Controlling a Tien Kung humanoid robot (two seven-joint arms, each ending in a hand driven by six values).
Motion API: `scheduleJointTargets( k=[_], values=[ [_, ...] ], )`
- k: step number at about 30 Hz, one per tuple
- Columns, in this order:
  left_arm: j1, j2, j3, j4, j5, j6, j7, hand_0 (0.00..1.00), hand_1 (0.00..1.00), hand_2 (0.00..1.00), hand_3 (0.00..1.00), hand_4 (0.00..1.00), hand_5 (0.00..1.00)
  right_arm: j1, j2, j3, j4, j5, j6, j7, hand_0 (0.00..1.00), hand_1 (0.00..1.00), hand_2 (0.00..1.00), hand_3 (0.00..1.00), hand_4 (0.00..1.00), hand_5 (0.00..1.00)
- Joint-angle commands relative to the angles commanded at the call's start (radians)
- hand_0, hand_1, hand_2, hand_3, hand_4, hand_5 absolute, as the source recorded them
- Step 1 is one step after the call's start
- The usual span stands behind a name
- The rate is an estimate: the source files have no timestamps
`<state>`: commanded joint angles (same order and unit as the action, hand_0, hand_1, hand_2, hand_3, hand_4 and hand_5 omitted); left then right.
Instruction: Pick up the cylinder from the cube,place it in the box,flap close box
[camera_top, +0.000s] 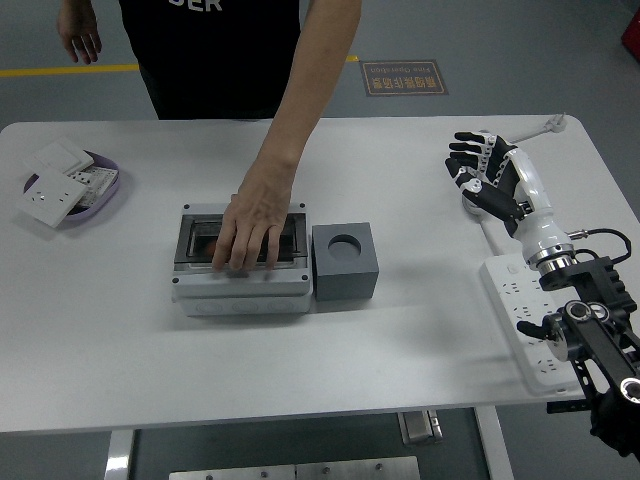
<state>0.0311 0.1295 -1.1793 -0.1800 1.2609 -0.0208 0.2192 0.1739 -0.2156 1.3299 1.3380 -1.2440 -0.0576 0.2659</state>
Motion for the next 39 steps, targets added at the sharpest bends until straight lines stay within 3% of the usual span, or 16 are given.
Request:
scheduleJointTargets(
  k=[13, 24, 39],
  values=[
    [0.004, 0.001, -0.016, 0.000, 0.019, -0.001, 0.004, 0.601, 0.579, 0.590, 0.582, 0.641, 0.201, -0.004, -0.002, -0.011, -0.002, 0.003, 0.000, 0.000, 0.776, 0.705, 0.685, 0.650, 0.677, 0.315],
    [0.022, -0.018, -0.023, 0.000, 0.004, 0.004, 0.000, 0.602, 0.579, 0.590, 0.583, 0.641, 0.200, -0.024, -0.004, 0.006, -0.001, 0.011, -0.004, 0.003, 0.778, 0.706, 0.686, 0.649, 0.669, 0.315],
    [0.026, -0.020, -0.017, 0.000, -0.012, 0.007, -0.003, 0.602, 0.580, 0.591, 0.583, 0.642, 0.200, -0.028, -0.002, 0.031, 0.003, 0.009, -0.005, 0.004, 0.782, 0.704, 0.687, 0.652, 0.633, 0.333]
  ],
)
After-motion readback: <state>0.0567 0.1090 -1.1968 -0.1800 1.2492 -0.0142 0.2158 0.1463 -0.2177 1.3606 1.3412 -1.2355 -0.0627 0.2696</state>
